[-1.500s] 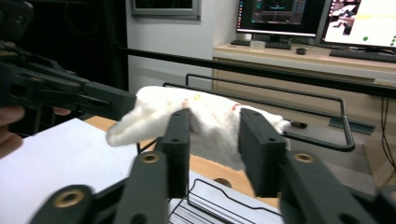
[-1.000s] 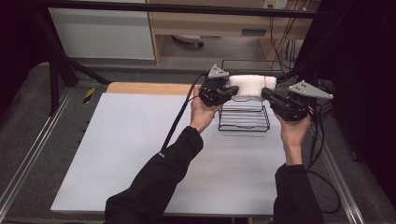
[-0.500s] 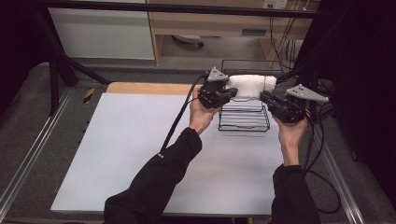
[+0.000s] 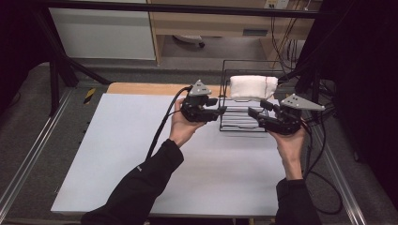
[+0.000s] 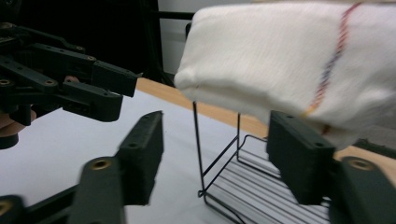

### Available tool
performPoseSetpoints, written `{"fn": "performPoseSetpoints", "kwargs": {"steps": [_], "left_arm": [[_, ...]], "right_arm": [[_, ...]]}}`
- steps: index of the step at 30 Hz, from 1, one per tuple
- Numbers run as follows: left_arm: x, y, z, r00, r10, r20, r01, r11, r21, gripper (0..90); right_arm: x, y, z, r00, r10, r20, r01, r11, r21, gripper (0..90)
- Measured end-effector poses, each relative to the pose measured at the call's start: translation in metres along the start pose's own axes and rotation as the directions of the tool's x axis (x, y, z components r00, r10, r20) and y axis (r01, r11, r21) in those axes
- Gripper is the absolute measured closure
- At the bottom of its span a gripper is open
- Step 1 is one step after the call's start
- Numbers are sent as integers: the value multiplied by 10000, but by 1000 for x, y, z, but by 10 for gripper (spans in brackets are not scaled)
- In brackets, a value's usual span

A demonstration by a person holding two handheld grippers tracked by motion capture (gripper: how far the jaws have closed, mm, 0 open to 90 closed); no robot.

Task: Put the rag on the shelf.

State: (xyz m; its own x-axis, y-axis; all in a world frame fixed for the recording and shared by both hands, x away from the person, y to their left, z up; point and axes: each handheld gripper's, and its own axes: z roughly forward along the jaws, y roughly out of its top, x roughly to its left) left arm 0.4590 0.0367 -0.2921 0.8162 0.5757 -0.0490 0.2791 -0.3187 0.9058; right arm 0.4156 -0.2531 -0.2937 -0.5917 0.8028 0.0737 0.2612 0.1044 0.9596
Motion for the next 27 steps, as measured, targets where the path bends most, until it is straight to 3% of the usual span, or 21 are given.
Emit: {"fn": "performPoseSetpoints", "kwargs": {"steps": [14,22,27], "left_arm": [[34,-85,-54,9943,-562,-903,644,9939,900,157],[48,-131,-93,9862,-977,-1336,1115,9887,1002,59],[54,-160,-114,9815,-1150,-1531,1319,9857,1052,54]], "right_arm": [[19,-32,16,9974,262,-665,-216,9973,699,66],[26,-53,18,9944,344,-1000,-224,9927,1182,3],[27,-70,17,9923,416,-1169,-267,9916,1262,2]]}}
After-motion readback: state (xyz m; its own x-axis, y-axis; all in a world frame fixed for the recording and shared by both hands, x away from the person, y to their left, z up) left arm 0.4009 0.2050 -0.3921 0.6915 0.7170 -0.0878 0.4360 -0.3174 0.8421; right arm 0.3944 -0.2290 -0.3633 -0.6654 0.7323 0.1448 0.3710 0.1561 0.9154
